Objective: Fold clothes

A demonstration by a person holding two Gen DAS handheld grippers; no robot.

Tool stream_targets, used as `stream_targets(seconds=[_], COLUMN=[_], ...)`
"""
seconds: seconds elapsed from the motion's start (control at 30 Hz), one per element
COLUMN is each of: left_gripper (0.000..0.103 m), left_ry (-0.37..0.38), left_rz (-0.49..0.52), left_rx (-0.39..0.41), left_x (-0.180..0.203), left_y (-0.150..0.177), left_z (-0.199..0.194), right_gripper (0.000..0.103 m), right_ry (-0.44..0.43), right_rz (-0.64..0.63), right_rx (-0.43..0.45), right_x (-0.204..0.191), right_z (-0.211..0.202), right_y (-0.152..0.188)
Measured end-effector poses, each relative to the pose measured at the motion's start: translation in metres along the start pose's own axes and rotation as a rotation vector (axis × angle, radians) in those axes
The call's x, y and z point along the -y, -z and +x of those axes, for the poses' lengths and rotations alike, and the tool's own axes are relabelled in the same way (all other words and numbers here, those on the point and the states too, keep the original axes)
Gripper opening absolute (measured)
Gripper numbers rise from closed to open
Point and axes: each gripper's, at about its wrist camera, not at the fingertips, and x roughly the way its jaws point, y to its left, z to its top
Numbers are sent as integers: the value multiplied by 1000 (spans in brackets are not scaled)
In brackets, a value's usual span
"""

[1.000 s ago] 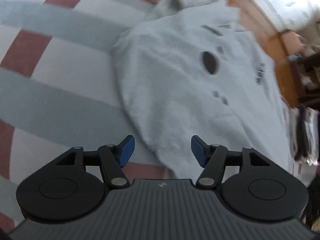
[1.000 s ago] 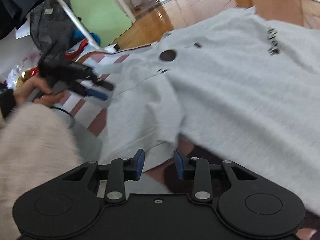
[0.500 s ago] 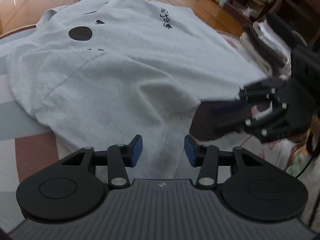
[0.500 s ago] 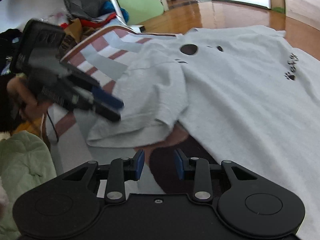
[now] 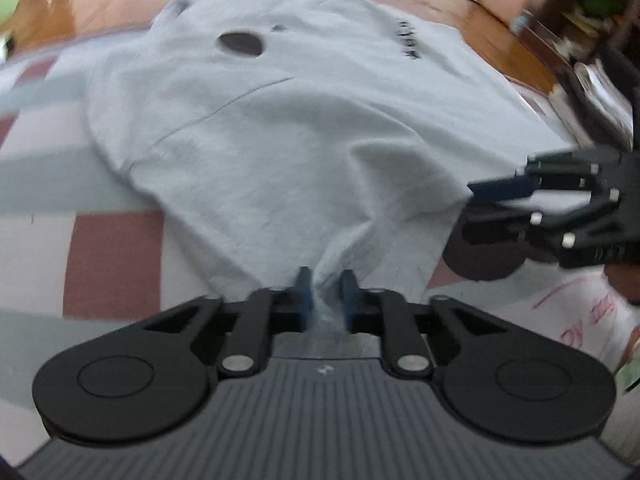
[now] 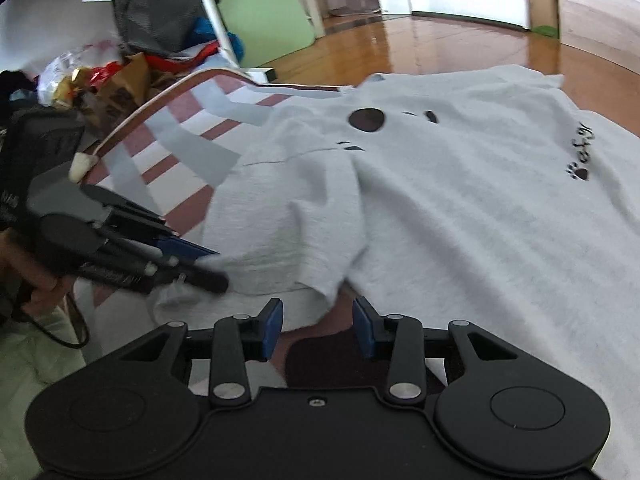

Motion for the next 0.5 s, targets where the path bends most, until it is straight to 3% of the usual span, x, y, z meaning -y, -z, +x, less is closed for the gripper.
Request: stream_targets(seconds=[0.13, 0.17, 0.2, 0.27, 0.37, 0.5], left_gripper=[2, 1, 1, 1, 1, 1], left_ry=[-38, -49, -59, -72, -97, -143], left_rz=[-54, -57, -59, -97, -164, -183], left_rx=[34, 57, 80, 130, 167, 155], left_x=[-10, -8, -7, -8, -17, -24], left_y=[3, 4, 6, 9, 16, 26], left_z=[-10, -18, -27, -50, -81, -95], right_gripper=[43, 36, 7, 6, 6, 6], right_ry=[17, 25, 30, 16, -133, -196], right_rz=[-12, -19, -25, -28, 37, -6], right_rx=[-26, -31, -32, -5, 61, 45], right_x=[0, 0, -1, -5, -8, -28], right_z=[22, 26, 27, 20, -5, -8], right_y=[-8, -10, -10, -10, -6, -2])
